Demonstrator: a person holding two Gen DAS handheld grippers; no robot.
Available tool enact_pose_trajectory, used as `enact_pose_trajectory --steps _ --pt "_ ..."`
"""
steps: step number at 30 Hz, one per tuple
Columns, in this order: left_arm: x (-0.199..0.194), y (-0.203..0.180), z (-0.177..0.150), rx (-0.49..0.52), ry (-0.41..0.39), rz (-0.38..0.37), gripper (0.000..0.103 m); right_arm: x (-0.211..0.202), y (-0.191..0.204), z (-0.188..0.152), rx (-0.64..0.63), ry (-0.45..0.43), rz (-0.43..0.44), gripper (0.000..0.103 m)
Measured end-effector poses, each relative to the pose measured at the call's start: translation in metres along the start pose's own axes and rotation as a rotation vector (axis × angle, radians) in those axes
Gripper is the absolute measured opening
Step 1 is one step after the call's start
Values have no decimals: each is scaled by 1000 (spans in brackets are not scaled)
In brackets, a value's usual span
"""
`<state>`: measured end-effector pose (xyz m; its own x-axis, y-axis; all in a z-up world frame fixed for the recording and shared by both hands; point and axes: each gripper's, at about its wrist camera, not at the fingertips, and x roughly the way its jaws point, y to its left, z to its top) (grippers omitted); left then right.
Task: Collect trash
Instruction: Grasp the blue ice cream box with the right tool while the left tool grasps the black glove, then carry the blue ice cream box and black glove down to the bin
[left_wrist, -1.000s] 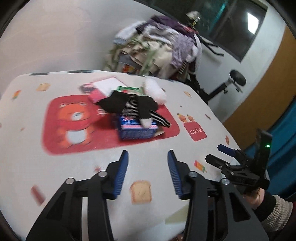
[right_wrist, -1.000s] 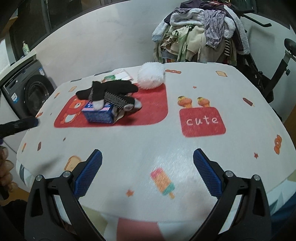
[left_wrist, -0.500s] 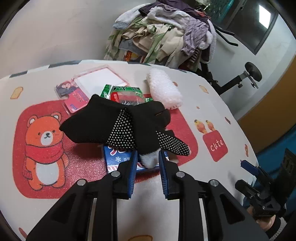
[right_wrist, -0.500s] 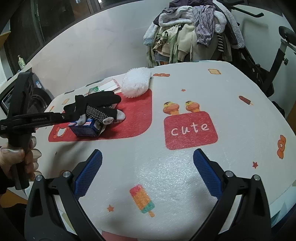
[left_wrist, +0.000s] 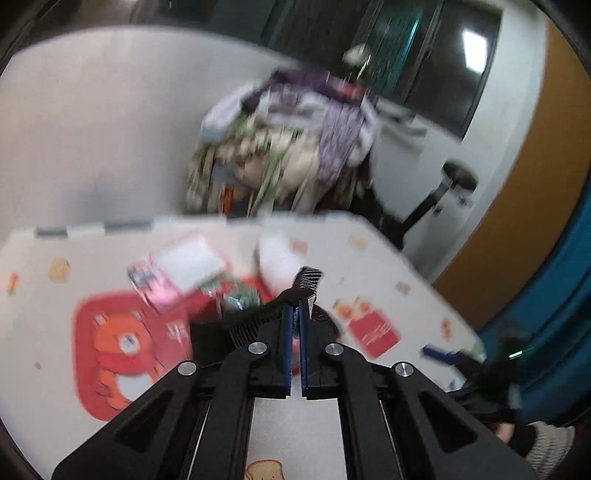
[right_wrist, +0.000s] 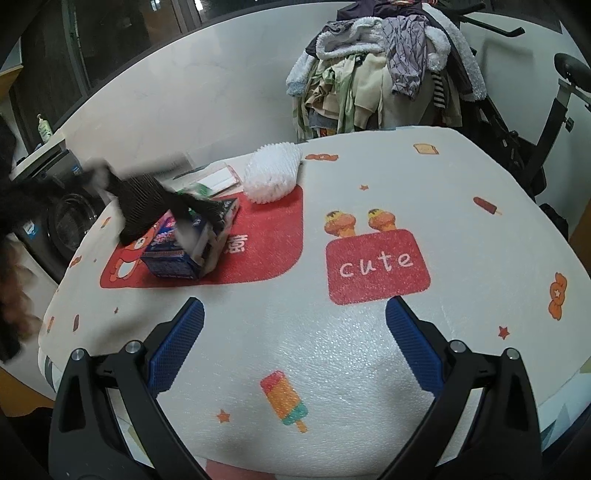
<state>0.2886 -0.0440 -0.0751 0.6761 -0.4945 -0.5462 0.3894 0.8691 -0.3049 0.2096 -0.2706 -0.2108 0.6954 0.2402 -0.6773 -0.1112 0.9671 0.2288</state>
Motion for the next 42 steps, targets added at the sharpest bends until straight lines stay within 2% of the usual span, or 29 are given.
enact_pose_trajectory --steps 4,10,16,24,30,37,39,40,42 --pt "-61 0 11 14 -95 19 3 -3 13 3 -34 -2 14 97" --pt "-109 26 -13 -34 -108 90 3 6 43 11 -84 30 58 97" --pt "-115 62 -57 -110 -57 144 4 38 80 28 -106 73 105 97" --pt "-112 98 -101 -211 -23 163 3 111 117 55 6 131 119 97" --pt "-109 109 -115 -240 -9 162 3 154 144 67 3 159 26 97" --pt "-106 114 -120 -261 0 154 3 192 156 57 -41 265 -71 97" --pt "-107 113 -120 -258 -1 149 3 186 156 54 -55 245 -45 94" --pt "-108 112 -120 -255 -2 148 3 181 156 52 -64 238 -30 81" --pt "-111 109 -119 -248 -6 146 3 169 156 48 -94 231 -19 82"
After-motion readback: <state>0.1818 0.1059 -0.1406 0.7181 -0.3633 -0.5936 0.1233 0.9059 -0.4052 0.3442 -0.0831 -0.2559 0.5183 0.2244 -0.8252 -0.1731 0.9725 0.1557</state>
